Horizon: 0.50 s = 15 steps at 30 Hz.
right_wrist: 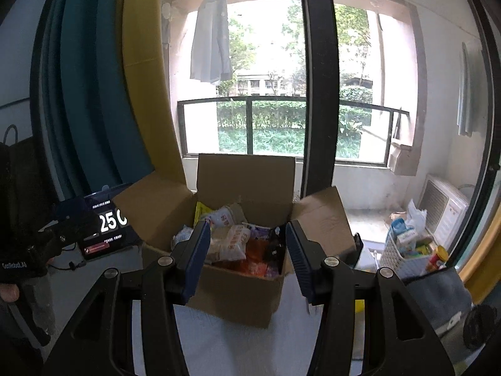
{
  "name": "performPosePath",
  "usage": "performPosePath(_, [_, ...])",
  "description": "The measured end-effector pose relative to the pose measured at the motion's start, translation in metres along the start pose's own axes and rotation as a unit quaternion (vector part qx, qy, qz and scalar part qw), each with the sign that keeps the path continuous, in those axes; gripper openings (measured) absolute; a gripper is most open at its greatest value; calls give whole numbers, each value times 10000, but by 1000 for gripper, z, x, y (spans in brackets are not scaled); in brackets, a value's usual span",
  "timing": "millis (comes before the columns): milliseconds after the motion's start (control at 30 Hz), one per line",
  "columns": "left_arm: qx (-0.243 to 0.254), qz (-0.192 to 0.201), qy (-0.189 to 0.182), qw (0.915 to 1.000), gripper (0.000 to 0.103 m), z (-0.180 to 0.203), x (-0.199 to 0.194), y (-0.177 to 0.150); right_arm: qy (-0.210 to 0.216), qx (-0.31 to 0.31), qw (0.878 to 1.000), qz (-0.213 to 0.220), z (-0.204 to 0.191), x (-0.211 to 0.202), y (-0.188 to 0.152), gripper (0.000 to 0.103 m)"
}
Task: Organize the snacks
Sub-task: 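Withdraw the right tool from the box toward the yellow snack bag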
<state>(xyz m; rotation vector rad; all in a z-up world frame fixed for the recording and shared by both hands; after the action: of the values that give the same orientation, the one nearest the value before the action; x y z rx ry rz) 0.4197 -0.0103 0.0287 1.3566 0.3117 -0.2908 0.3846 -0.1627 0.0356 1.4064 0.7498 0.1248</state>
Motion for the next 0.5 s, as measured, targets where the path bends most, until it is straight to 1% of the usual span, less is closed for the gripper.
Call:
performPosePath(200, [141,-234,-100,9996,97,21,-8,-28,-28,49,9999,-99,5,-23,-29,53])
performPosePath(367, [285,-595,-236,9975,97,46,-4,-64,-34,157,9996,-248,16,-40,-63,54])
performPosePath(500, [431,-946,-325,9941,97,68,4,-99,-83,374,9986,-376,34,-47,-94,57])
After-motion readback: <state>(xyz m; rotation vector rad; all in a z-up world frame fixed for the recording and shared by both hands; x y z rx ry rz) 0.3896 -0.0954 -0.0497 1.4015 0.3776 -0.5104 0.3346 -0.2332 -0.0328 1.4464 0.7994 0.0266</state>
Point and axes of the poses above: each gripper's, at about its wrist camera, not at the fingertips, and x roughly the way its jaws point, z to its right, y to its top, the point moved 10 cm from there along x, roughly the way its jaws point, and after that the axes turned 4 degrees about y, right-handed, at the moved point
